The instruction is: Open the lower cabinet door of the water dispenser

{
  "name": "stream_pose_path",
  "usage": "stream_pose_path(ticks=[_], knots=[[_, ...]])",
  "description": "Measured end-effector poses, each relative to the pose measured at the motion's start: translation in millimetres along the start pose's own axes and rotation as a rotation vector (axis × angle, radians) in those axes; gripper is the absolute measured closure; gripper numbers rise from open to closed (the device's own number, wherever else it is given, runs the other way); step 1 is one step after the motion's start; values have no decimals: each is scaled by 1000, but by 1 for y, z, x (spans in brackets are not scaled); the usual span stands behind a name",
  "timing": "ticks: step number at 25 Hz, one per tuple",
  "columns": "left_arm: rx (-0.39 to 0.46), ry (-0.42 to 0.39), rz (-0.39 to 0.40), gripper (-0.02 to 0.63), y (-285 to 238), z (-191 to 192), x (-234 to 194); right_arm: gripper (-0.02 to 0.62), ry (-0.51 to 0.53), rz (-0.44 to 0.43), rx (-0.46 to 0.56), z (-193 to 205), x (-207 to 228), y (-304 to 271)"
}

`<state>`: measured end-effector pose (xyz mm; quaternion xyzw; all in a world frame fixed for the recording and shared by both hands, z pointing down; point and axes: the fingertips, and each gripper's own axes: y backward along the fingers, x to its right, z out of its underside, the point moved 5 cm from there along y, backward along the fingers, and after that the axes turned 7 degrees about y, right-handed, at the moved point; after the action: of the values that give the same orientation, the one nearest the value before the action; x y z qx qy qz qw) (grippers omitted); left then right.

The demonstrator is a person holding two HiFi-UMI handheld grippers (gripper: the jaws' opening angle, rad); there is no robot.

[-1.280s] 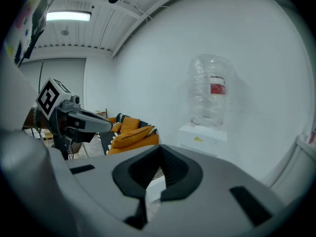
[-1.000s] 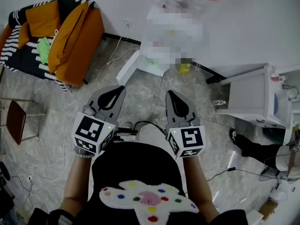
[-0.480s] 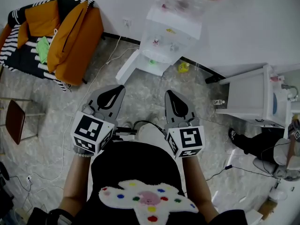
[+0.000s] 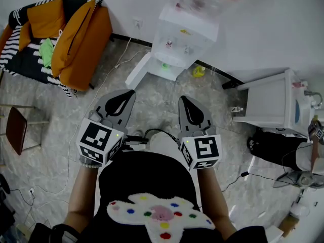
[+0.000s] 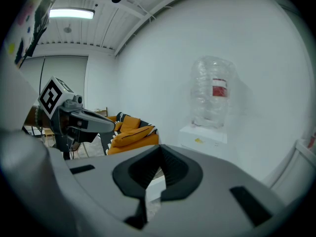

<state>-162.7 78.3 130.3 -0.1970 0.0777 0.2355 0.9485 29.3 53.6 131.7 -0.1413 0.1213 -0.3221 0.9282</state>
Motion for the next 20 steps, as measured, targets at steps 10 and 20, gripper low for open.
stream_pose_path(ticks=[10, 20], knots=[[-11, 3, 8, 592, -1, 0, 0, 592, -9, 17, 10, -1, 0, 0], [6, -20, 19, 592, -2, -3, 2, 592, -13, 9, -1, 1, -1, 0]])
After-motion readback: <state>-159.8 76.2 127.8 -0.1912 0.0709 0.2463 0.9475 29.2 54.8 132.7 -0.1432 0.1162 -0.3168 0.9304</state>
